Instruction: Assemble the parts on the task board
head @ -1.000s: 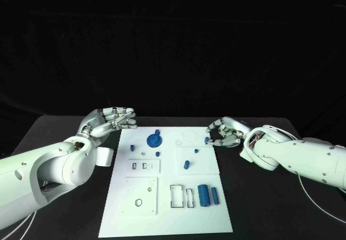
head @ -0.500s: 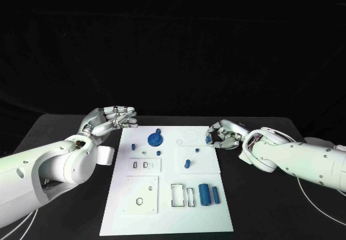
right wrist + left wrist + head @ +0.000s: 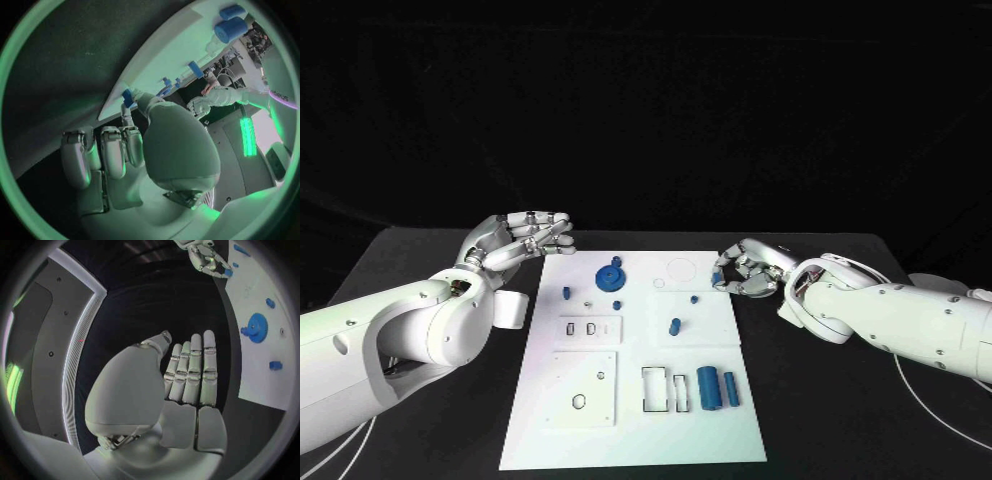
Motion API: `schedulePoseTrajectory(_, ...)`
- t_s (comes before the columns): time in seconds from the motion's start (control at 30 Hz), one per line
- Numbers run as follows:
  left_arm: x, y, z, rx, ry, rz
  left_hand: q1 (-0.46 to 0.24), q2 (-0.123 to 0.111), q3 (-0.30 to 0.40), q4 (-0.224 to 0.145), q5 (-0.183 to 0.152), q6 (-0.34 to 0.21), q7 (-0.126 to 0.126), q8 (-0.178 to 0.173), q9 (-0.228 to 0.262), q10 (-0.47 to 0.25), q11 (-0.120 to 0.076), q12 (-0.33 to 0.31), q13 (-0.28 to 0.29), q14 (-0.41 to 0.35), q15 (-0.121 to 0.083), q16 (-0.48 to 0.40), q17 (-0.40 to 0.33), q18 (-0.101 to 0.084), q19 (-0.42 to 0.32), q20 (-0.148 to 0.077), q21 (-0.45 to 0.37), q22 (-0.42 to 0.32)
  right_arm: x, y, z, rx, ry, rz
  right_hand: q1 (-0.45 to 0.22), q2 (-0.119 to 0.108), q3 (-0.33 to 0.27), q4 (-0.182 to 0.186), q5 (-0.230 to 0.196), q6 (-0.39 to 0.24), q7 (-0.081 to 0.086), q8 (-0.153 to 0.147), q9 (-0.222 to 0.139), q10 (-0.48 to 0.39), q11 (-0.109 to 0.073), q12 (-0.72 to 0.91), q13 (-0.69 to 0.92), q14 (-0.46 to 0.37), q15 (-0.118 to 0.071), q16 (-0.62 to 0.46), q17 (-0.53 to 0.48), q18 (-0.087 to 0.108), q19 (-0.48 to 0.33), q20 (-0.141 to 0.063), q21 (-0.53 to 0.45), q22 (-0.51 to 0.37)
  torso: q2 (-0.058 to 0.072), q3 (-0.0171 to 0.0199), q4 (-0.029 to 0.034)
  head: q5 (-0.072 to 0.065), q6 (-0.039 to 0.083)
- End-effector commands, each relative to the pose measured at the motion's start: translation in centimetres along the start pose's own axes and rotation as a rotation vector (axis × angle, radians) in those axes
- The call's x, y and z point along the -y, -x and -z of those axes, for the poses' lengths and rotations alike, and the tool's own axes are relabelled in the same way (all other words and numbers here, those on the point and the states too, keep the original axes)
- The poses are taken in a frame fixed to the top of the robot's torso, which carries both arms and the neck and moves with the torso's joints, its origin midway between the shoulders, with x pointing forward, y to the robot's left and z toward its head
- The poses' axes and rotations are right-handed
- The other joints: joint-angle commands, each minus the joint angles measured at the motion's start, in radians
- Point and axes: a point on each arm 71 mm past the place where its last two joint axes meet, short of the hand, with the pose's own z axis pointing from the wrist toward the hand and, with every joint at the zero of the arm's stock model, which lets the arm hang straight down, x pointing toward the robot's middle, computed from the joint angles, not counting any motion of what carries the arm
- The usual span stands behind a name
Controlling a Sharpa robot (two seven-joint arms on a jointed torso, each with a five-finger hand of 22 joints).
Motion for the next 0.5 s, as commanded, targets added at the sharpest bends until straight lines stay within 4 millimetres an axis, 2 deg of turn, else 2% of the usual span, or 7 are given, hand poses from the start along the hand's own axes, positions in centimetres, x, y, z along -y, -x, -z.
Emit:
schedulePoseTrajectory(0.03, 0.11, -0.19, -0.04, -0.017, -0.007, 0.008, -0.005, -0.002, 0.005, -0.003, -0.001, 0.002, 0.004, -0.005, -0.001, 0.005, 0.001, -0.003, 0.0, 0.0, 0.007, -0.004, 0.001, 0.0, -0.004, 0.0, 0.004, 0.002, -0.09, -0.04, -0.05, 0.012, 0.004, 0.007, -0.005, 0.021, 0.015, -0.001, -0.003, 0.018, -0.006, 0.013, 0.009, 0.035, -0.014, 0.007, 0.182, 0.09, -0.012, 0.0, 0.197, -0.005, 0.099, -0.012, 0.007, 0.256, 0.001, 0.0, 0.0002, 0.0, -0.001)
schedulePoseTrajectory(0.27, 0.1, -0.17, -0.04, -0.016, -0.006, 0.008, -0.005, -0.002, 0.005, -0.003, -0.001, 0.002, 0.004, -0.005, -0.001, 0.005, 0.001, -0.003, 0.0, 0.0, 0.007, -0.004, 0.001, 0.0, -0.004, 0.0, 0.004, 0.002, -0.35, 0.17, -0.21, 0.07, -0.014, 0.019, -0.012, 0.026, 0.025, -0.009, 0.002, 0.03, -0.014, 0.025, 0.017, 0.042, -0.021, 0.014, 0.189, 0.091, -0.019, 0.001, 0.201, -0.007, 0.105, -0.018, 0.014, 0.263, 0.0, 0.0002, -0.0005, -0.001, -0.004)
schedulePoseTrajectory(0.37, 0.1, -0.15, -0.04, -0.016, -0.005, 0.008, -0.005, -0.002, 0.005, -0.003, -0.001, 0.002, 0.004, -0.005, -0.001, 0.005, 0.001, -0.003, 0.0, 0.0, 0.007, -0.004, 0.001, 0.0, -0.004, 0.0, 0.004, 0.002, -0.47, 0.28, -0.18, 0.094, -0.022, 0.028, -0.015, 0.029, 0.032, -0.013, 0.012, 0.031, -0.017, 0.029, 0.02, 0.043, -0.025, 0.014, 0.19, 0.091, -0.022, 0.001, 0.202, -0.007, 0.105, -0.021, 0.014, 0.263, 0.0, 0.0, -0.0001, -0.002, -0.004)
schedulePoseTrajectory(0.5, 0.09, -0.08, -0.04, -0.015, -0.005, 0.007, -0.005, -0.002, 0.005, -0.003, -0.001, 0.002, 0.004, -0.005, -0.001, 0.005, 0.001, -0.003, 0.0, 0.0, 0.007, -0.004, 0.001, 0.0, -0.004, 0.0, 0.004, 0.002, -0.95, 0.41, 0.1, 0.125, -0.024, 0.029, -0.021, 0.032, 0.045, -0.022, 0.038, 0.03, -0.019, 0.036, 0.026, 0.043, -0.028, 0.014, 0.19, 0.091, -0.025, 0.001, 0.202, -0.007, 0.105, -0.025, 0.014, 0.263, -0.001, 0.0003, -0.0003, 0.004, -0.007)
